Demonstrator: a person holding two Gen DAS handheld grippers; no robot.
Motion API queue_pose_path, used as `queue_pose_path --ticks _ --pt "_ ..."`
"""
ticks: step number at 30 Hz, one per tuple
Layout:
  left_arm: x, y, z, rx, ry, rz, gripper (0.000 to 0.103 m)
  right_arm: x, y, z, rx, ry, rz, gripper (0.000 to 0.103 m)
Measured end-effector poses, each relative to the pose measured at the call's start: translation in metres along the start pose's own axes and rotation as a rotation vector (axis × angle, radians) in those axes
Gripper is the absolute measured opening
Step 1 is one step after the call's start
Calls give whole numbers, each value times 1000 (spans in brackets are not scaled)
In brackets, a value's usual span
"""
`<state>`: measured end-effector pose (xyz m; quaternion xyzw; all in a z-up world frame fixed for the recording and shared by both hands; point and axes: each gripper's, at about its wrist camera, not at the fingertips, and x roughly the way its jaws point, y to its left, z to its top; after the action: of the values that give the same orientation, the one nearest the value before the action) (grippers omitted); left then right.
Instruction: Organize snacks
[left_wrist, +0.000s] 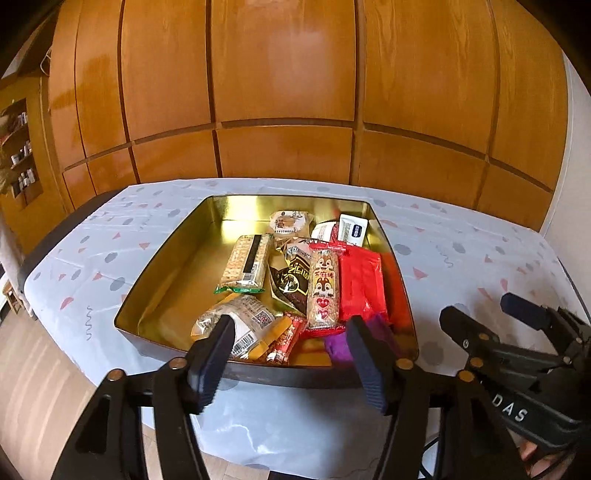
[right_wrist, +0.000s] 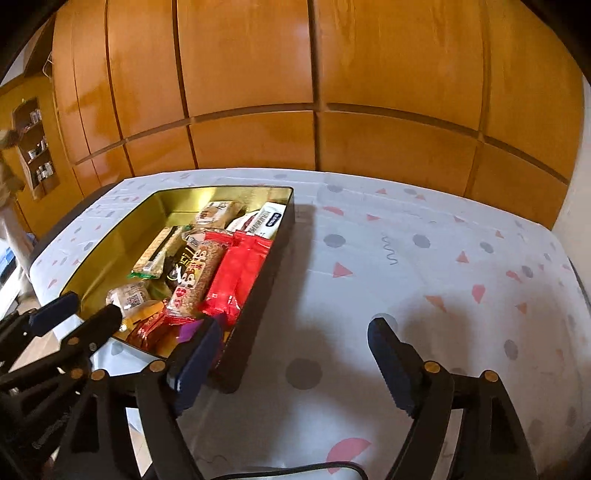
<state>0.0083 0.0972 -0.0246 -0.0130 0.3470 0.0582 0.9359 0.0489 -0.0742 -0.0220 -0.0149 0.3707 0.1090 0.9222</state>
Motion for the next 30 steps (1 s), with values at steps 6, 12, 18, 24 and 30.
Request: queue_pose_path --ticks 6,12,18,24,30 --pt "0 -3 -1 9 -12 11 69 -3 -2 -5 19 -10 -25 84" --pt "1 -5 -2 13 -22 30 69 -5 -1 -8 10 -15 -34 85" --pt "2 0 -2 -3 -23 31 69 -7 0 -10 4 -23 -34 85" --pt "3 -1 -3 0 -27 33 69 -7 3 -10 -7 -25 -32 85" --pt "3 0 -3 -5 -26 35 69 -3 6 -12 -13 -19 -32 86"
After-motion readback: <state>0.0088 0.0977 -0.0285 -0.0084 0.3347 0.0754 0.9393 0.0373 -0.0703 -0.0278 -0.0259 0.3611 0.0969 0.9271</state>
